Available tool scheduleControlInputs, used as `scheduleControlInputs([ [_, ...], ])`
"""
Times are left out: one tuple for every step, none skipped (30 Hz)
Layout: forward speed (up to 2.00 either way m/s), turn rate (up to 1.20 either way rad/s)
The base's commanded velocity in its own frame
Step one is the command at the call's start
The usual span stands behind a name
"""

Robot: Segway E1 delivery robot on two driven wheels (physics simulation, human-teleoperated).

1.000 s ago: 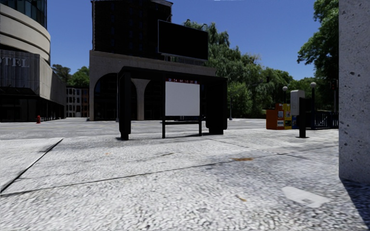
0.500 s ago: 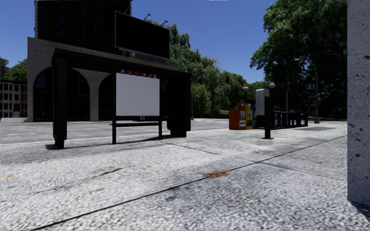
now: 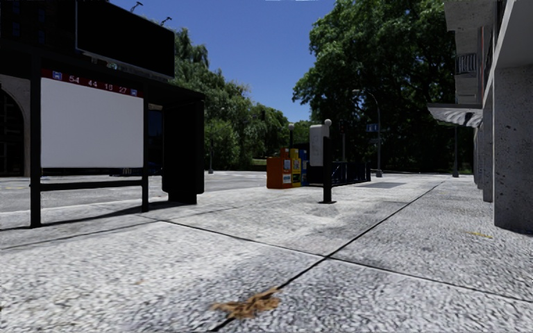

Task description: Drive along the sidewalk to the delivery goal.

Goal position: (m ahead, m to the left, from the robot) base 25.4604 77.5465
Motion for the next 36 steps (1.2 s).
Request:
scheduleControlInputs([
  [1.99, -0.63],
  [1.99, -0.63],
  [1.99, -0.63],
  [1.99, -0.63],
  [1.99, -0.63],
  [1.99, -0.63],
  [1.99, -0.63],
  [1.99, -0.65],
  [1.99, -0.65],
  [1.99, -0.65],
  [1.99, -0.65],
  [1.99, -0.65],
  [1.99, -0.66],
  [1.99, -0.66],
  [1.99, -0.66],
  [1.99, -0.66],
  [1.99, -0.66],
  [1.99, -0.66],
  [1.99, -0.66],
  [1.99, -0.66],
  [1.99, -0.66],
  [1.99, -0.66],
  [1.99, -0.66],
  [1.99, -0.66],
  [1.99, -0.48],
  [1.99, 0.0],
  [1.99, 0.0],
  [1.99, 0.0],
  [1.99, 0.0],
  [1.99, 0.0],
  [1.99, 0.0],
  [1.99, 0.0],
  [1.99, 0.0],
  [1.99, 0.0],
  [1.99, 0.0],
  [1.99, 0.0],
])
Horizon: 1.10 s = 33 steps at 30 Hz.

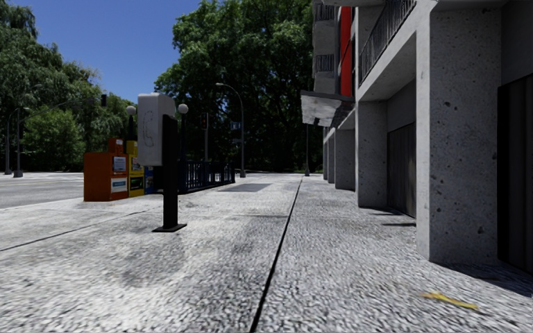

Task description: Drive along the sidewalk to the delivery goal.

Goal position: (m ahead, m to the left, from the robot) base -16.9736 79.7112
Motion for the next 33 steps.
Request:
scheduleControlInputs([
  [1.99, 0.0],
  [1.99, 0.0],
  [1.99, 0.0],
  [1.99, 0.0],
  [1.99, 0.0],
  [1.99, 0.0],
  [1.99, 0.0],
  [1.99, 0.0],
  [1.99, 0.0],
  [1.99, 0.0],
  [1.99, 0.0],
  [1.99, 0.0],
  [1.99, 0.0],
  [1.99, 0.0],
  [1.99, 0.0],
  [1.99, -0.18],
  [1.99, -0.37],
  [1.99, -0.41],
  [1.99, -0.41],
  [1.99, -0.42],
  [1.99, -0.42],
  [1.99, -0.42],
  [1.99, -0.42],
  [1.99, -0.42],
  [1.99, -0.42],
  [1.99, -0.36],
  [1.99, -0.36],
  [1.99, -0.31],
  [1.99, -0.24],
  [1.99, -0.21],
  [1.99, -0.21],
  [1.99, -0.17],
  [1.99, -0.1],
])
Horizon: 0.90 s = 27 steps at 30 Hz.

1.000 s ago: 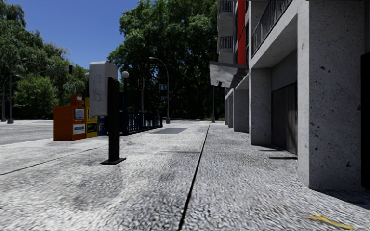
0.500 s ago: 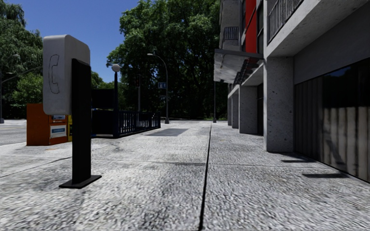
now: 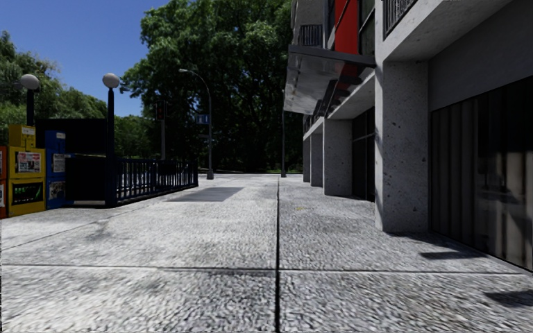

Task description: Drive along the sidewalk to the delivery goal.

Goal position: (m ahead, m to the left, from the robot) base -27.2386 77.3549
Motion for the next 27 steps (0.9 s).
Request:
scheduleControlInputs([
  [1.99, -0.02],
  [1.99, -0.02],
  [1.99, 0.0],
  [1.99, 0.0],
  [1.99, 0.0],
  [1.99, 0.0],
  [1.99, 0.0],
  [1.99, 0.0],
  [1.99, 0.0],
  [1.99, 0.0],
  [1.99, 0.0],
  [1.99, 0.0],
  [1.99, 0.0],
  [1.99, 0.0],
  [1.99, 0.0],
  [1.99, 0.0],
  [1.99, 0.0],
  [1.99, 0.0],
  [1.99, 0.0],
  [1.99, 0.0],
  [1.99, 0.0],
  [1.99, 0.0],
  [1.99, 0.0],
  [1.99, 0.0],
  [1.99, 0.0],
  [1.99, 0.0],
  [1.99, 0.0],
])
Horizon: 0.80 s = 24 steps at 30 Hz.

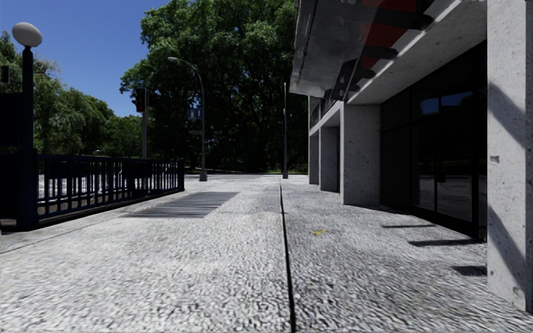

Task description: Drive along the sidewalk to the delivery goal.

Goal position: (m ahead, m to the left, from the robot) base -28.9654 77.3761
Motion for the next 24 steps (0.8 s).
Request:
scheduleControlInputs([
  [1.99, 0.0],
  [1.99, 0.0],
  [1.99, 0.0],
  [1.99, 0.0],
  [1.99, 0.0],
  [1.99, 0.0],
  [1.99, 0.0],
  [1.99, 0.0],
  [1.99, 0.0],
  [1.99, 0.0],
  [1.99, 0.0],
  [1.99, 0.0],
  [1.99, 0.0],
  [1.99, 0.0],
  [1.99, 0.0],
  [1.99, 0.0],
  [1.99, 0.0],
  [1.99, 0.0],
  [1.99, 0.0],
  [1.99, 0.0],
  [1.99, 0.0],
  [1.99, 0.0],
  [1.99, 0.0],
  [1.99, 0.0],
])
